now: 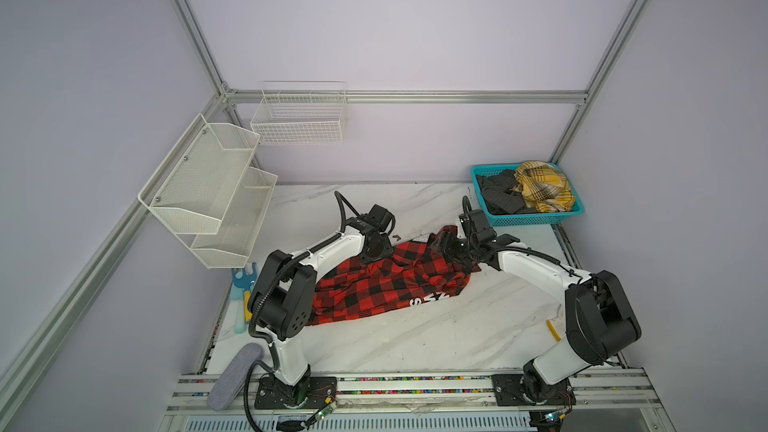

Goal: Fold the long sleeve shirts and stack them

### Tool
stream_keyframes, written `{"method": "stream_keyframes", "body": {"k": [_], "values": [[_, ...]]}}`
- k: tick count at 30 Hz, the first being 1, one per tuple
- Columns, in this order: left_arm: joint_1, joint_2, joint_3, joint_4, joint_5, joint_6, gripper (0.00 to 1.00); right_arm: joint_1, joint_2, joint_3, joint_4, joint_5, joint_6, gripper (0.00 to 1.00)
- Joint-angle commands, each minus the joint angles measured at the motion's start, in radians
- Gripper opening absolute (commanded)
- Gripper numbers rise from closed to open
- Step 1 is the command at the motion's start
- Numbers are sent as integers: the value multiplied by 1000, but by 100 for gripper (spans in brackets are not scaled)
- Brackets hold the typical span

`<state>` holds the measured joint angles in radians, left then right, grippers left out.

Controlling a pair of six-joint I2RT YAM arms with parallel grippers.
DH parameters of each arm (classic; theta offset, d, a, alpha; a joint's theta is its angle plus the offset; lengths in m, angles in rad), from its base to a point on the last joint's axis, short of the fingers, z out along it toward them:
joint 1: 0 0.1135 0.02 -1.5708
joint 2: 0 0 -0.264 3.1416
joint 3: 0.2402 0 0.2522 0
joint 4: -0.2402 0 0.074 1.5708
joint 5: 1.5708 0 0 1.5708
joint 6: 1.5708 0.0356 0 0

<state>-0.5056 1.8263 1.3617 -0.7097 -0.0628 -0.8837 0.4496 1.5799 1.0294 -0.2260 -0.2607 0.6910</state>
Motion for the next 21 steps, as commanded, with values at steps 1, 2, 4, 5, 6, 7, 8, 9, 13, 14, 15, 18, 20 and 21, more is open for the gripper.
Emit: {"method": "stream_keyframes", "body": {"k": [1,2,4,5,6,7,8,9,13,14,15,18,20,21], "values": [[33,0,66,-14,-2,-8,51,-2,-33,-6,-8,12,12,71],[40,2,74,-14,0,-6,50,-3,-35,-6,-9,14,13,70],[53,12,92,-18,6,-3,49,-1,-40,-11,-9,16,13,69],[58,19,100,-23,14,-2,48,-2,-41,-12,-9,17,14,69],[64,33,112,-28,26,2,46,-2,-43,-13,-9,18,14,68],[68,48,124,-35,40,4,44,-1,-46,-13,-10,21,16,67],[70,60,135,-42,53,5,41,-2,-47,-14,-12,23,16,67],[70,70,141,-43,63,6,38,-2,-48,-15,-14,26,16,66],[70,78,130,-42,96,-6,16,-3,-57,-12,-22,39,19,64],[70,74,124,-42,102,-6,11,-2,-59,-12,-22,41,18,64],[70,67,121,-41,103,-6,7,-2,-60,-13,-22,43,18,63],[68,26,110,-48,95,-3,0,-5,-60,-13,-22,46,18,62],[61,-18,109,-63,55,6,0,-6,-54,-4,-25,50,19,63],[54,-43,111,-72,34,16,0,-11,-47,8,-31,56,21,64]]}}
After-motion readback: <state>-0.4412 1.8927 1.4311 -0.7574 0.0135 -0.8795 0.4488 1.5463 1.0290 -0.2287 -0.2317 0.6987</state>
